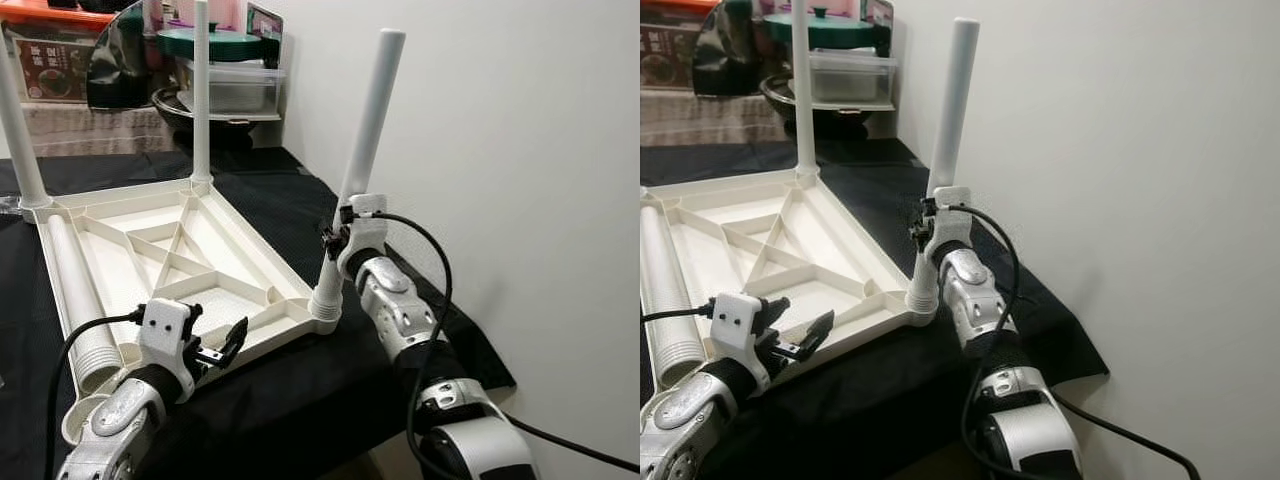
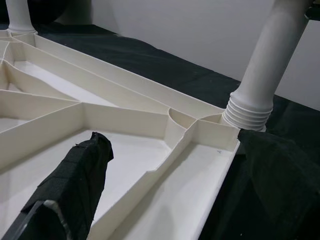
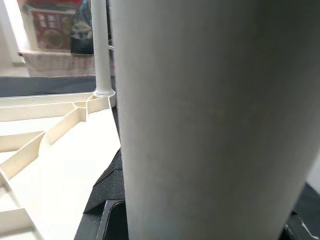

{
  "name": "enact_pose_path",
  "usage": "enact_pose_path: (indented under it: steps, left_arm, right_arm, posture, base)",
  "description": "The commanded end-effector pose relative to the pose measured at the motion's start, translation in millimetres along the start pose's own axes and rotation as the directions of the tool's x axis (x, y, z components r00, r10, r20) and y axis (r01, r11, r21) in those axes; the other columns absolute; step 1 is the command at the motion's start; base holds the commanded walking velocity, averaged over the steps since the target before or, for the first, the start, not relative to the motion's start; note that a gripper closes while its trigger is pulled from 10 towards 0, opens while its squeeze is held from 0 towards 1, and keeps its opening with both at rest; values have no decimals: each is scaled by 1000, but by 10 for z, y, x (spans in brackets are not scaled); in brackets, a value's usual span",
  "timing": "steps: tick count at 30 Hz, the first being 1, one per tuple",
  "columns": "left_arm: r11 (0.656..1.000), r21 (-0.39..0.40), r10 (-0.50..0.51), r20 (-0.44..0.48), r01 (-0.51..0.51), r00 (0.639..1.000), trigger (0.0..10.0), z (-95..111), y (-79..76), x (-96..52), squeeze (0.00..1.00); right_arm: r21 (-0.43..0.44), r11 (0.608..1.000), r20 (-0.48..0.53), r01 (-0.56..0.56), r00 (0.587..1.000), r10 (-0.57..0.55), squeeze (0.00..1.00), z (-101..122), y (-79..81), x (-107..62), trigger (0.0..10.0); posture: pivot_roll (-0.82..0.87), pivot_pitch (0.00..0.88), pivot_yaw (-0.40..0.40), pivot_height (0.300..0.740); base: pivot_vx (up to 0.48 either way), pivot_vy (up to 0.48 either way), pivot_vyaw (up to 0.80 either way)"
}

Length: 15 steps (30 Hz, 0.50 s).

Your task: Building children table

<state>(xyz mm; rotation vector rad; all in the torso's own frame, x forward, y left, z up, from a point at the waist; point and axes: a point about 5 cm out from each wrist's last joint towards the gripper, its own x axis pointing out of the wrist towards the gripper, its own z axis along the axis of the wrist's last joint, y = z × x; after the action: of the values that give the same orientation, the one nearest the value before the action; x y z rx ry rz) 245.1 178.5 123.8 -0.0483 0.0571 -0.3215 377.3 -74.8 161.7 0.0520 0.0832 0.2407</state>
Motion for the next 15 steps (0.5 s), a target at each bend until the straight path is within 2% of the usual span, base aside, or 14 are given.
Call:
enact_pose_path:
  steps: [1,3,4,5,6,15]
  left_arm:
    - [1000,-5,0,-1,0,1000,10000,10,-9,-9,0]
    - [1000,-4,-1,-2,1,1000,10000,9,-7,-8,0]
    - [1000,-4,-2,-3,2,1000,10000,9,-6,-7,0]
    - [1000,-4,-2,-3,2,1000,10000,9,-6,-7,0]
    - [1000,-3,-3,-4,3,1000,10000,9,-6,-3,0]
    - [1000,-1,-8,-6,8,1000,10000,7,-5,12,0]
  right_arm:
    - [-48,993,-240,111,963,-119,0,-534,-148,-148,0]
    - [-42,990,-240,132,961,-139,0,-528,-134,-162,0]
    - [-40,988,-243,152,957,-157,0,-523,-118,-174,7961]
    - [-40,988,-243,152,957,-157,0,-523,-118,-174,7961]
    - [-31,986,-246,161,955,-164,0,-516,-101,-184,10000]
    - [24,979,-249,204,949,-192,0,-489,-124,-205,10000]
  posture:
    - [76,0,-157,740]
    - [73,0,-153,740]
    - [73,0,-153,740]
    - [73,0,-153,740]
    - [72,0,-150,740]
    - [67,0,-146,740]
  base:
    - [0,0,0]
    - [0,0,0]
    - [0,0,0]
    - [0,0,0]
    - [0,0,0]
    - [0,0,0]
